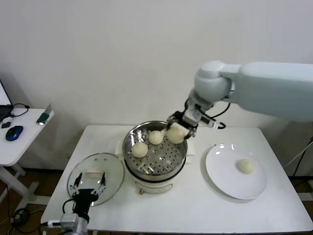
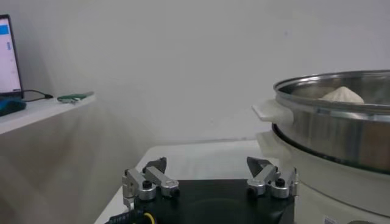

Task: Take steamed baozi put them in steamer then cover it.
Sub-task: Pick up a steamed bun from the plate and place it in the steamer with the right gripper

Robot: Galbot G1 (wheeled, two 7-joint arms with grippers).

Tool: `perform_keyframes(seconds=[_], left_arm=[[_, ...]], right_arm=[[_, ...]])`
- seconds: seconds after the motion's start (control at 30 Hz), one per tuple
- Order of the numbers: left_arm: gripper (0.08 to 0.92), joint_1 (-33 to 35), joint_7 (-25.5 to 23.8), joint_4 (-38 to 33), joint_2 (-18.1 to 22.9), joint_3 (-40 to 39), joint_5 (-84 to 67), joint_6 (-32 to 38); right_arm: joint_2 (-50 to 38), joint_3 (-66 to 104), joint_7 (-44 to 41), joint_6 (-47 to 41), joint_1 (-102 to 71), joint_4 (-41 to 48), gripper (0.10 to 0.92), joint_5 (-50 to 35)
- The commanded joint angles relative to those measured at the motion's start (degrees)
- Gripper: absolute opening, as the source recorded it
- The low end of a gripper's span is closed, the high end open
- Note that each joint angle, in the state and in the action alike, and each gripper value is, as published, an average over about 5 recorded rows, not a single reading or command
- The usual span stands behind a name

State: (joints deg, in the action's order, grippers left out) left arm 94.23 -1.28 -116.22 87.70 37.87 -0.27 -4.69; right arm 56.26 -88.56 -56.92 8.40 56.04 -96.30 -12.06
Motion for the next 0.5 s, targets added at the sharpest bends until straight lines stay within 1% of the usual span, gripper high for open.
perform_keyframes(seconds=[0.03,0.2,0.5], left_arm=[[0.823,0.0,0.0,0.0,0.1,0.0,0.3,-0.1],[0.823,0.2,0.0,-0.3,0.3,0.0,0.4,-0.1],[0.823,0.2,0.0,-0.4,0.3,0.4,0.2,0.0]], right_arm=[[10.7,-0.1,2.7,2.9,-4.5,-4.9,0.704,6.4],[13.1,-1.4,3.7,2.0,-8.2,-2.8,0.704,10.6],[15.0,-2.3,5.6,1.4,-14.9,3.7,0.704,16.4]])
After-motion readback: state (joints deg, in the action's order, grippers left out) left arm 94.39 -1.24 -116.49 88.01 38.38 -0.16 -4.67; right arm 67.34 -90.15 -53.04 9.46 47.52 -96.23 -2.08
